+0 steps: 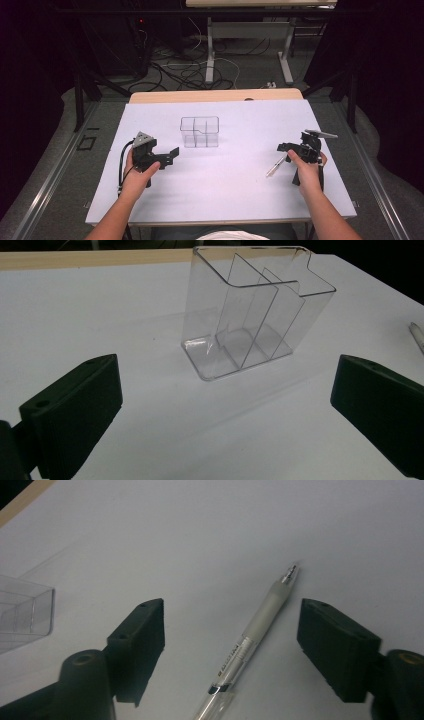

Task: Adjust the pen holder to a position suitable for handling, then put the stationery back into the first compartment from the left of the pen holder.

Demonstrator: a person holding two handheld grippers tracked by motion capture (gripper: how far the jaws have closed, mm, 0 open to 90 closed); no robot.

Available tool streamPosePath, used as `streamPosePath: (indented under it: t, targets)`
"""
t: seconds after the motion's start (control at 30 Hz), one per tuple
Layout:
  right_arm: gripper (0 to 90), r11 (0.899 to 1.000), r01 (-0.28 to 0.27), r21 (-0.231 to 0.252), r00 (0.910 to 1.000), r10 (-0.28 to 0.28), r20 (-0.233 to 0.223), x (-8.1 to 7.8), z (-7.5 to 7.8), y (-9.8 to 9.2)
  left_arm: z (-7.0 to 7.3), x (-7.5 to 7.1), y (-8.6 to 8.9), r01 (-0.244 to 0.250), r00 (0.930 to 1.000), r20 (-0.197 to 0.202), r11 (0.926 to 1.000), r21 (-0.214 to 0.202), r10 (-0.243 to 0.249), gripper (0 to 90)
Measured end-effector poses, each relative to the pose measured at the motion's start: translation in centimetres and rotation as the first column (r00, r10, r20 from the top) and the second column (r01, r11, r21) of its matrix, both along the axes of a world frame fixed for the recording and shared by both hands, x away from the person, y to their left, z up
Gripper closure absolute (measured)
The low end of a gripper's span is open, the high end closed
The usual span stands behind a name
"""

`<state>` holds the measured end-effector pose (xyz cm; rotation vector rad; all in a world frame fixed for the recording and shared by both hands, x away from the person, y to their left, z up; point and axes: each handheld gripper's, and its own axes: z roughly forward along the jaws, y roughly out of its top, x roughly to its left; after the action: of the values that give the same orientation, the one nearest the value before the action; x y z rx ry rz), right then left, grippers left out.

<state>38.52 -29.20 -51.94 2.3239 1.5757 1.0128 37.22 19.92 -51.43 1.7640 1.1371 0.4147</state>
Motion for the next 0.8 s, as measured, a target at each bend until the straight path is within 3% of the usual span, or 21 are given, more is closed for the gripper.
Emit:
streamPosePath:
  t: [0.07,0.2,0.23,0.27,0.33,0.47,0.5,0.57,0.6,0.63,0.67,0.7,0.8]
  targets:
    - [41.8,1.0,0.025,0.007,0.9996,-0.025,-0.011,0.1,-0.2,-0.1,0.0,0.0,0.0,0.0,1.0,0.0,1.0,-0.001,0.0,0.2]
    - [47.5,0.998,0.06,0.01,0.9971,-0.059,-0.048,0.0,-0.4,-0.8,-0.1,0.0,0.0,0.003,1.0,-0.001,1.0,0.003,-0.003,0.2]
    - [48.2,0.995,0.099,0.019,0.9944,-0.099,-0.038,0.1,-0.4,-0.7,-0.1,0.0,0.0,0.004,1.0,-0.001,1.0,0.003,-0.004,0.2]
    - [48.7,0.996,0.087,-0.004,0.9948,-0.087,-0.053,0.0,-0.5,-1.0,-0.1,0.0,0.0,0.004,1.0,-0.001,1.0,0.003,-0.004,0.2]
    - [50.0,0.995,0.102,0.017,0.9936,-0.1,-0.052,0.1,-0.6,-1.0,-0.1,0.0,0.0,0.004,1.0,-0.001,1.0,0.005,-0.004,0.2]
    - [54.3,0.994,0.107,-0.007,0.9918,-0.107,-0.07,0.1,-1.0,-1.3,-0.1,0.0,-0.1,0.005,1.0,0.0,1.0,0.008,-0.005,0.2]
    - [55.6,0.993,0.119,0.025,0.9899,-0.117,-0.08,0.0,-0.8,-1.3,-0.1,0.0,-0.1,0.01,0.9999,0.002,0.9998,0.017,-0.01,0.2]
    - [58.6,0.988,0.142,0.059,0.9886,-0.139,-0.057,0.1,-1.3,-1.3,-0.1,0.0,-0.2,0.011,0.9999,0.003,0.9997,0.02,-0.011,0.2]
    - [59.4,0.988,0.135,0.07,0.989,-0.131,-0.07,0.0,-1.3,-1.5,-0.1,0.0,-0.2,0.012,0.9999,0.001,0.9997,0.023,-0.012,0.2]
    - [61.4,0.989,0.135,0.062,0.9898,-0.132,-0.054,0.0,-1.4,-1.5,-0.1,-0.1,-0.2,0.012,0.9999,0.002,0.9996,0.024,-0.012,0.2]
    - [62.4,0.985,0.149,0.09,0.9878,-0.144,-0.059,0.1,-1.4,-1.4,-0.1,-0.1,-0.2,0.011,0.9999,0.001,0.9997,0.023,-0.011,0.2]
    - [62.7,0.988,0.134,0.083,0.9887,-0.128,-0.078,0.0,-1.3,-1.5,-0.1,-0.1,-0.2,0.011,0.9999,0.003,0.9997,0.022,-0.011,0.2]
    - [65.3,0.982,0.156,0.103,0.9859,-0.148,-0.077,0.1,-1.5,-1.2,-0.1,-0.2,-0.2,0.008,1.0,0.001,0.9998,0.017,-0.008,0.2]
